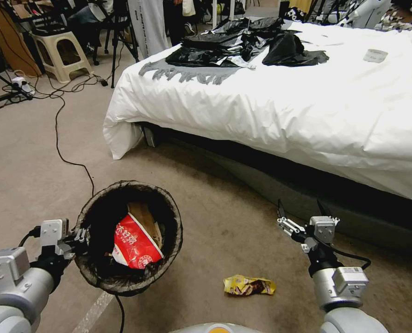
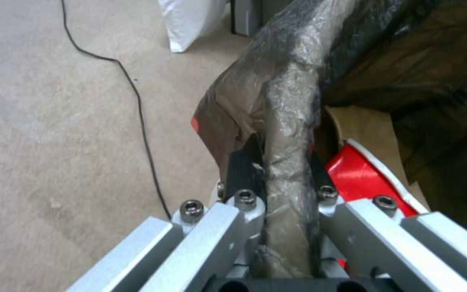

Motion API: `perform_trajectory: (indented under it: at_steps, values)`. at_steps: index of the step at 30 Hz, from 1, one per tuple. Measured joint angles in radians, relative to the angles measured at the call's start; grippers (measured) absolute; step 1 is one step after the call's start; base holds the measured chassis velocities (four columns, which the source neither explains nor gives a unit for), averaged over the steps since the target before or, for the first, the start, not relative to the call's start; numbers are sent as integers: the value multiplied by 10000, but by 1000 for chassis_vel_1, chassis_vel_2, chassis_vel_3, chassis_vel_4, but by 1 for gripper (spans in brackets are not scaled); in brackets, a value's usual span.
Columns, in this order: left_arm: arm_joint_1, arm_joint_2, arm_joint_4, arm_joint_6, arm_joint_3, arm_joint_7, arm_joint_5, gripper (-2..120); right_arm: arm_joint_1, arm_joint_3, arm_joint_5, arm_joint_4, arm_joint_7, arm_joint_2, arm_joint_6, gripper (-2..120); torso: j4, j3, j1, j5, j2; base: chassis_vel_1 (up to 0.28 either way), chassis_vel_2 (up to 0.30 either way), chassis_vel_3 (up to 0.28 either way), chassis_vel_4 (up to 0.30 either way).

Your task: Pick up the trash bin, then pick up the garbage from the floor and place it into the trash bin.

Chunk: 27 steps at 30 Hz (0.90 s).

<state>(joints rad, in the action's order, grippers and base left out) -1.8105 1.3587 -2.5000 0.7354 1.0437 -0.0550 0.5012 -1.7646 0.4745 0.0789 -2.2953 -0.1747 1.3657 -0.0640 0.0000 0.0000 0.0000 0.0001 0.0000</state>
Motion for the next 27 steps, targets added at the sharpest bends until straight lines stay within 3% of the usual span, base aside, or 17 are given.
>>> perform_trajectory:
  at_steps: [16, 27]
  values:
    - [-3, -42, 0, 0, -13, -5, 21, 1, 139, -135, -44, 159, 0, -1, -25, 100, 0, 0, 0, -1, 0, 75, -85, -84, 85]
    - [-80, -113, 0, 0, 83, -5, 154, 1, 541, -229, 249, 408, 109, -297, -535, 100, 0, 0, 0, 0, 0, 13, -13, -18, 6]
